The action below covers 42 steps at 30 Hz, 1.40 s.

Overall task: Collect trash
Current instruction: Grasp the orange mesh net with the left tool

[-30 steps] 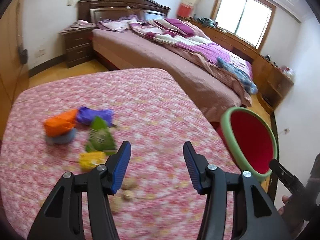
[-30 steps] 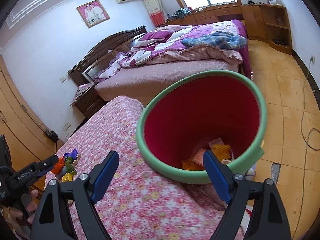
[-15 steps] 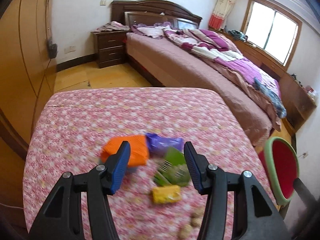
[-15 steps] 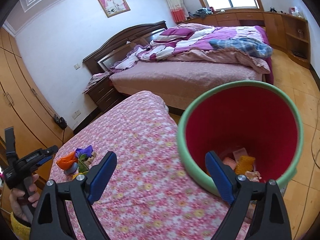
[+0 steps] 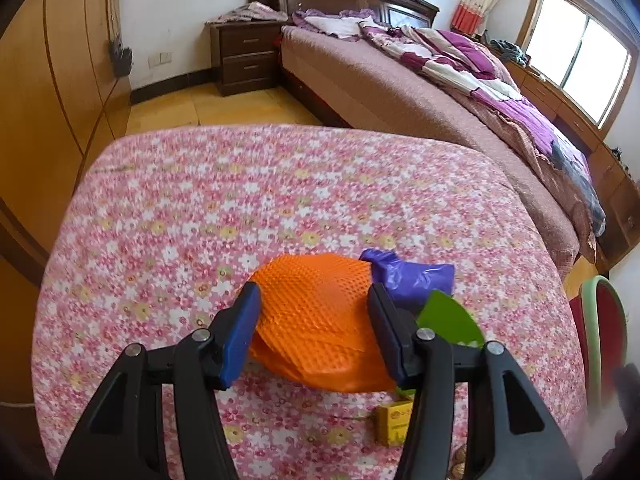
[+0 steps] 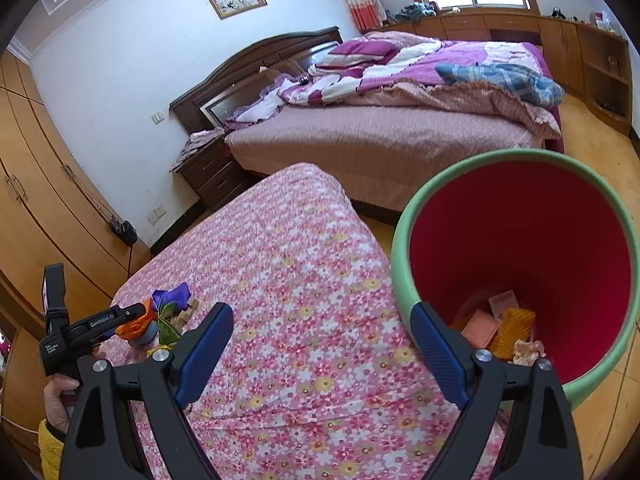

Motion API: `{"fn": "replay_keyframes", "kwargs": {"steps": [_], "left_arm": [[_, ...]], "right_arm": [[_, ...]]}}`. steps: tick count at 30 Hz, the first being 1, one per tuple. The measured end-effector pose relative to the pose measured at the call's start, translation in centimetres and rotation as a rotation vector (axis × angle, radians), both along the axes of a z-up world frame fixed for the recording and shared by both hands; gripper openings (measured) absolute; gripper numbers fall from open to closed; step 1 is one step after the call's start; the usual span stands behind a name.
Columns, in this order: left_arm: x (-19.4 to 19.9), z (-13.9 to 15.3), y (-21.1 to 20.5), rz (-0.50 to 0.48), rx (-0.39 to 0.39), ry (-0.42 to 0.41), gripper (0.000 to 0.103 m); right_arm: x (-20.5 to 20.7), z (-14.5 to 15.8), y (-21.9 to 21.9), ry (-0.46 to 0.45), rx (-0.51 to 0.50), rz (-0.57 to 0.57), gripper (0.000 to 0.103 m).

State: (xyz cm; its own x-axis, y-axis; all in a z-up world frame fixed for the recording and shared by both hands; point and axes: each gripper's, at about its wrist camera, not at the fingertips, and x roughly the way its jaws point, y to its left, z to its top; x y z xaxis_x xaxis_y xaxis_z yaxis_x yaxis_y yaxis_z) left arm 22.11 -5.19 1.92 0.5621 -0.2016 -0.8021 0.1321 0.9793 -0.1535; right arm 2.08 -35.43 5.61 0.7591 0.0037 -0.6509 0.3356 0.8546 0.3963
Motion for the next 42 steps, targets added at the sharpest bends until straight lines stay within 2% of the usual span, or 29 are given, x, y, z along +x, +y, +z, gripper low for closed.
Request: {"fn": "replay_keyframes", "kwargs": {"steps": [4, 9, 14, 18, 23, 25, 30, 42], "left_arm": [[0.3, -0.9, 0.7, 0.027, -0.013, 0.013, 0.059], [0.1, -1.2, 0.5, 0.051, 0.005, 0.006, 0.060], [-0.4, -1.6, -0.3, 0.029, 0.057, -0.027, 0.059], [-1.4, -1.6, -0.1, 0.013, 0.058, -0.059, 0.059], [-1.3, -1.4, 1.1, 0.030, 0.015, -0.040, 0.046], [-1.3, -1.3, 1.9, 0.048, 0.004, -0.030, 0.035], [-2.2, -0.7, 3.5, 0.053, -0.043, -0.039, 0.024], [-7.1, 2.6, 7.6, 0.095, -0.155, -0.121, 0.023]], "right_arm": [[0.3, -0.5, 0.2, 0.018, 0.000, 0.012, 0.092], [0.6, -1.1, 0.5, 0.037, 0.004, 0.023, 0.092], [0.6, -1.2, 1.0, 0.043, -0.001, 0.042, 0.092], [0.2, -1.2, 1.6, 0.030, -0.002, 0.058, 0.092], [0.1, -1.1, 2.3, 0.026, 0.002, 0.077, 0.092], [0.2, -1.0, 2.6, 0.025, -0.003, 0.083, 0.092], [0.7, -0.8, 3.9, 0.032, -0.013, 0.108, 0.092], [3.4, -0.3, 9.5, 0.037, -0.047, 0.245, 0.092]]}}
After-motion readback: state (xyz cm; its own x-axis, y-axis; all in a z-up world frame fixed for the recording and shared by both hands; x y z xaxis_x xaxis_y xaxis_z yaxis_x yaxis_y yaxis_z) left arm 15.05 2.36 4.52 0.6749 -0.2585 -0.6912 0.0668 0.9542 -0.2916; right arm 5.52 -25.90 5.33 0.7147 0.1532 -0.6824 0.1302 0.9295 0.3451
